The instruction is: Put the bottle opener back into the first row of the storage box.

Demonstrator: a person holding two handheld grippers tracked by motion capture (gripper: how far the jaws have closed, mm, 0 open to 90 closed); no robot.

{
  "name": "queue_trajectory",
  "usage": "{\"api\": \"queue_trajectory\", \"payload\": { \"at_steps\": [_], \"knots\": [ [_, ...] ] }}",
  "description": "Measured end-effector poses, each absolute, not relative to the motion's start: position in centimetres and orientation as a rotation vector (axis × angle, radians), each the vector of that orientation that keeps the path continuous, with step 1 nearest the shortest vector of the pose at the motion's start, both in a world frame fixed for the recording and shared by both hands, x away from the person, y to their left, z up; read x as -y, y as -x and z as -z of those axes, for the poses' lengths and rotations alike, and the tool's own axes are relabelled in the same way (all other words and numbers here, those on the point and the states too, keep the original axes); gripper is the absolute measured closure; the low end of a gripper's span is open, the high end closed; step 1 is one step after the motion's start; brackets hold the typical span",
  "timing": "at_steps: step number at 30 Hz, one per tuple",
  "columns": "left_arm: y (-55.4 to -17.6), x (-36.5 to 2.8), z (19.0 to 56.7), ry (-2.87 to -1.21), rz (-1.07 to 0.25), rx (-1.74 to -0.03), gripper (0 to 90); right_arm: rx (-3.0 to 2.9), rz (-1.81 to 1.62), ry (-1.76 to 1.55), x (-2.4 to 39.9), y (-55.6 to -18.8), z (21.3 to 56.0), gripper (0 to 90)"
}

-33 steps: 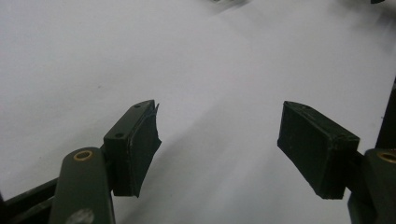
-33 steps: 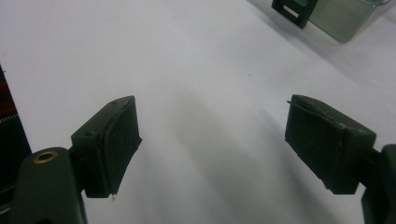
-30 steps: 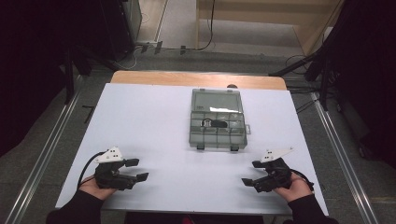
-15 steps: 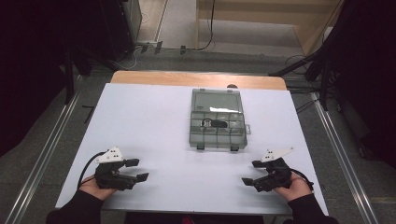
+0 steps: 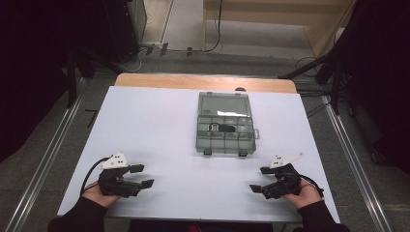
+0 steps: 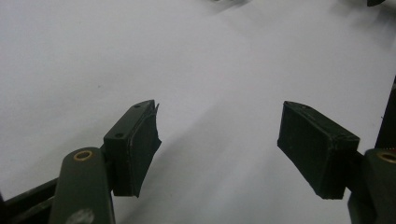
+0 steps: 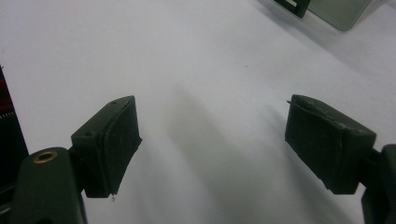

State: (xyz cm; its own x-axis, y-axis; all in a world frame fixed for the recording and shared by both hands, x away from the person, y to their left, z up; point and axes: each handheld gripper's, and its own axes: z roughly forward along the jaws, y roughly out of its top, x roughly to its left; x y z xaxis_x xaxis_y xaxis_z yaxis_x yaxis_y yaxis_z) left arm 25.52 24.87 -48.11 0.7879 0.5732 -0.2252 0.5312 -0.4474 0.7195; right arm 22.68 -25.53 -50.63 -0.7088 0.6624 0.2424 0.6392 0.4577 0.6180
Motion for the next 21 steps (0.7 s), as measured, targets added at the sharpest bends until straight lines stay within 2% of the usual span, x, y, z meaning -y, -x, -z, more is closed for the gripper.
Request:
{"api": "queue_trajectory", "payload": {
  "at_steps": [21],
  "knots": [
    [-25.54, -24.89, 48.1, -2.133, -0.061, -0.814, 28.3, -2.659, -1.1, -1.191, 25.49, -22.7, 50.69, 18.5]
  ]
}}
